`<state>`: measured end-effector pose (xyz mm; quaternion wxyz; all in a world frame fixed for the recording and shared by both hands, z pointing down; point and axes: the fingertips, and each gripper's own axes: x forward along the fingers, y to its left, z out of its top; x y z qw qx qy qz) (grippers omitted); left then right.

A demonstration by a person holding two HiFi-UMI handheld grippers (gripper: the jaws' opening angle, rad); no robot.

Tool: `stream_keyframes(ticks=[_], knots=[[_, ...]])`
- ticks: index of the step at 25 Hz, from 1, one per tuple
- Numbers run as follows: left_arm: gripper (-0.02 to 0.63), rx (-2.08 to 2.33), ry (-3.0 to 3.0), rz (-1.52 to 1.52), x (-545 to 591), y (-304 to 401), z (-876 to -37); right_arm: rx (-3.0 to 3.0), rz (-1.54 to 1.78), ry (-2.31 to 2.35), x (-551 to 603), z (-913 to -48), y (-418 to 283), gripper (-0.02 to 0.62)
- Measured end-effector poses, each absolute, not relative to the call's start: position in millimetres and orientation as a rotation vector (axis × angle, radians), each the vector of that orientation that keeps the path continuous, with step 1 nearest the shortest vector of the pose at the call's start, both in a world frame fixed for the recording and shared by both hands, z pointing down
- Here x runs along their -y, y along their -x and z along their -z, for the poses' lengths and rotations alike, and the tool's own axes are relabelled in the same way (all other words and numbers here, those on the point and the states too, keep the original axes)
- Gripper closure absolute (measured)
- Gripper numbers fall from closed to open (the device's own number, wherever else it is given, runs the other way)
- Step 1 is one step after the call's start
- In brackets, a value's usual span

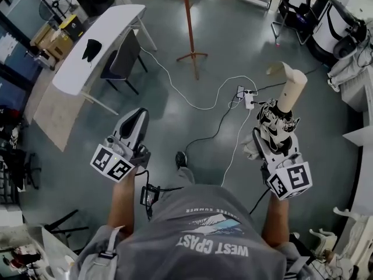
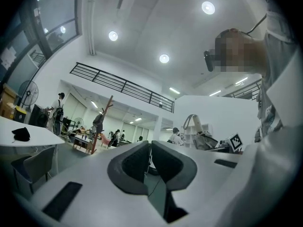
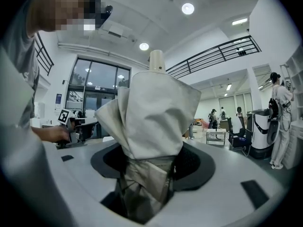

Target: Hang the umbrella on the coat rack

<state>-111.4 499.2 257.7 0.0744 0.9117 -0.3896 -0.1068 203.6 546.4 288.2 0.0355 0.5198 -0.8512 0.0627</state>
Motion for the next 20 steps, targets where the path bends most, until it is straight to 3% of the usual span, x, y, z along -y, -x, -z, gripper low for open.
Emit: stream_keyframes(ticks=[8,16,20], knots=[[0.572,1.069,-2.758,0.378,-372.3,181.0,-241.9,2.543,-0.208,-1.682,-447.1,-271.0,-129.6,0.307],[0.572,1.045,-2.775,0.445,-354.9,192.8,-246.7,2.513,-0.183,-1.755,-445.8,-269.2,-128.0,0.305],[0.574,1.000,-2.772,0.461,-307.7,224.9,-246.4,2.497,-0.183,-1.791,-406.6,-255.5,-93.5,0.305]])
